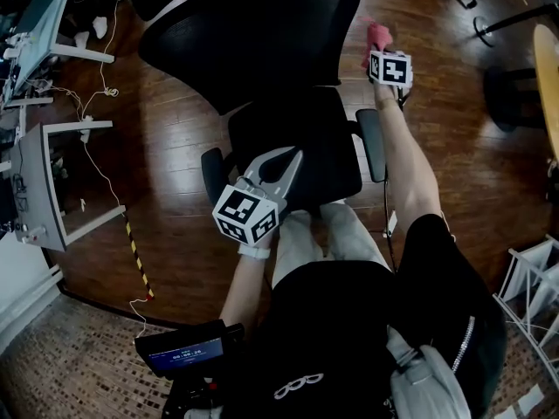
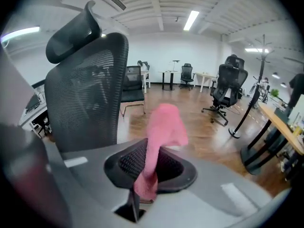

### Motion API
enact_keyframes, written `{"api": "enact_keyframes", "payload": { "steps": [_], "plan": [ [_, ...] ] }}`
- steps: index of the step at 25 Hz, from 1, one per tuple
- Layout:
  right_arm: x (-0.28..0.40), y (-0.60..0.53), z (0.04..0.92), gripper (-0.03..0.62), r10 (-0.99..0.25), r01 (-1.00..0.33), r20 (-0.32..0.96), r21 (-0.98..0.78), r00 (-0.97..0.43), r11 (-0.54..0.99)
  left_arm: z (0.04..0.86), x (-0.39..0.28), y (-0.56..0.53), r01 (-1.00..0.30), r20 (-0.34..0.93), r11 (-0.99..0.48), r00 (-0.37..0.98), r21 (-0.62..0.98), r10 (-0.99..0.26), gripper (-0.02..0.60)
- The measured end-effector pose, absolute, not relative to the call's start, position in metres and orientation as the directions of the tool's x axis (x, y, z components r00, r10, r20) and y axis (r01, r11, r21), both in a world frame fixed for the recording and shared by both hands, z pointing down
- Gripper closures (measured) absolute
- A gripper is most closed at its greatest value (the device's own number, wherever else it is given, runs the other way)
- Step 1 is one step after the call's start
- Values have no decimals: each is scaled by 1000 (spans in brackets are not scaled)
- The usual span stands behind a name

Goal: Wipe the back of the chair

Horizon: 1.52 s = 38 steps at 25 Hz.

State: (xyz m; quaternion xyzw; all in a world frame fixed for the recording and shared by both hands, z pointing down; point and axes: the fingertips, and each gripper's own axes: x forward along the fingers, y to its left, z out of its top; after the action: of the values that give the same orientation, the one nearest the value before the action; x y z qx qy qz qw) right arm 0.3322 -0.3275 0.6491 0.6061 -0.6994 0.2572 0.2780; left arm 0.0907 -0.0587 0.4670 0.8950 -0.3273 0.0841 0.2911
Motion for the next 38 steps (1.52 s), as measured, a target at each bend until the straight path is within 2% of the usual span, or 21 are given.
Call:
{"api": "enact_keyframes", "payload": {
  "steps": [4,10,18,28,38],
  "plan": [
    [293,-326,657,553,-700,-977,697,-1,-155,215,472,73,-56,-642,344,-609,766,466,-544,588],
    [185,-327,657,553,-685,-898,694,129,-221,421,476,29,-54,-674,340,-566,734,475,-588,588],
    [26,-301,655,553,-620,-767,683,136,-386,627,477,-27,-45,-708,330,-515,692,482,-643,588],
    [-140,-267,670,553,-513,-630,693,109,-506,769,482,-124,-26,-766,337,-420,608,487,-718,588],
    [-220,-241,673,553,-450,-521,702,130,-553,843,490,-181,-3,-798,341,-349,544,491,-766,588]
  ]
}}
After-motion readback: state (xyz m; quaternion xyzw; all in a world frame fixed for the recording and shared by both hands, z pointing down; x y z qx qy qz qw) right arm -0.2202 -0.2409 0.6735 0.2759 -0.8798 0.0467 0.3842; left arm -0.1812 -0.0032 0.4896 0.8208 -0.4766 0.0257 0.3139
